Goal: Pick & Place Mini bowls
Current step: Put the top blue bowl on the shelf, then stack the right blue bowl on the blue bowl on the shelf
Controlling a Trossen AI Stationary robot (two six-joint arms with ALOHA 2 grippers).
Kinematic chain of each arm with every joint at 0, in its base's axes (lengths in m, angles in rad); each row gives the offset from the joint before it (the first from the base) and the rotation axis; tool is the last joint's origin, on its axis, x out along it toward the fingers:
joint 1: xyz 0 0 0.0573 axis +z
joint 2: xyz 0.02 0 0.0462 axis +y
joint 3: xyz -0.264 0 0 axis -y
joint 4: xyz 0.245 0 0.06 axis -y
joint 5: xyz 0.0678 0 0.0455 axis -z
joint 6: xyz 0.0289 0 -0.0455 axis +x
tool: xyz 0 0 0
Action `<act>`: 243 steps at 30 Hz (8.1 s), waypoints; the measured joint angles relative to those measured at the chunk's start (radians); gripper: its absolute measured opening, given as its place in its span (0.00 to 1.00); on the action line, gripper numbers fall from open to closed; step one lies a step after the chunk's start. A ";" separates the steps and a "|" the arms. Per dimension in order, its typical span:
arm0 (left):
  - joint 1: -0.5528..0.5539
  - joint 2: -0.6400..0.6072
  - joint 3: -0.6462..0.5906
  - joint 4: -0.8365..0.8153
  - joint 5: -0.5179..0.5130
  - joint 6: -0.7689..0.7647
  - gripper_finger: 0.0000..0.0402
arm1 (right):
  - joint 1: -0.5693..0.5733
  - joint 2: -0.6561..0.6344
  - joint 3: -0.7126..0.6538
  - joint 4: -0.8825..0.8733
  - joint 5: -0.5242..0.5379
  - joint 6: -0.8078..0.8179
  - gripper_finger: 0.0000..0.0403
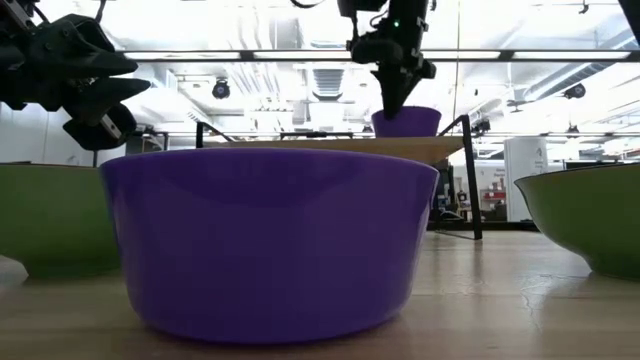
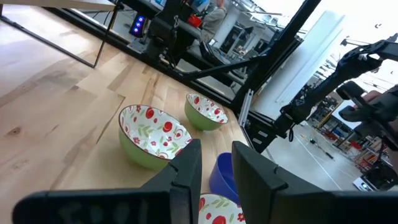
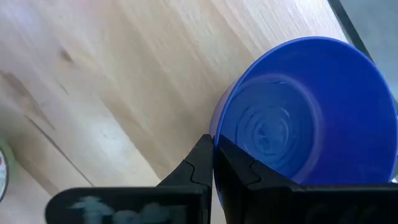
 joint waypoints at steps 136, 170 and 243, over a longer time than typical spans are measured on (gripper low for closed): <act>0.000 0.003 0.000 -0.029 0.001 -0.042 0.21 | 0.816 0.427 0.207 0.679 -0.079 -0.255 0.16; 0.000 0.004 0.000 -0.031 0.008 -0.053 0.21 | 0.836 0.668 0.499 0.341 -0.069 0.074 0.16; 0.000 0.004 0.000 -0.031 0.008 -0.052 0.21 | 0.791 0.399 0.579 -0.113 0.143 0.087 0.02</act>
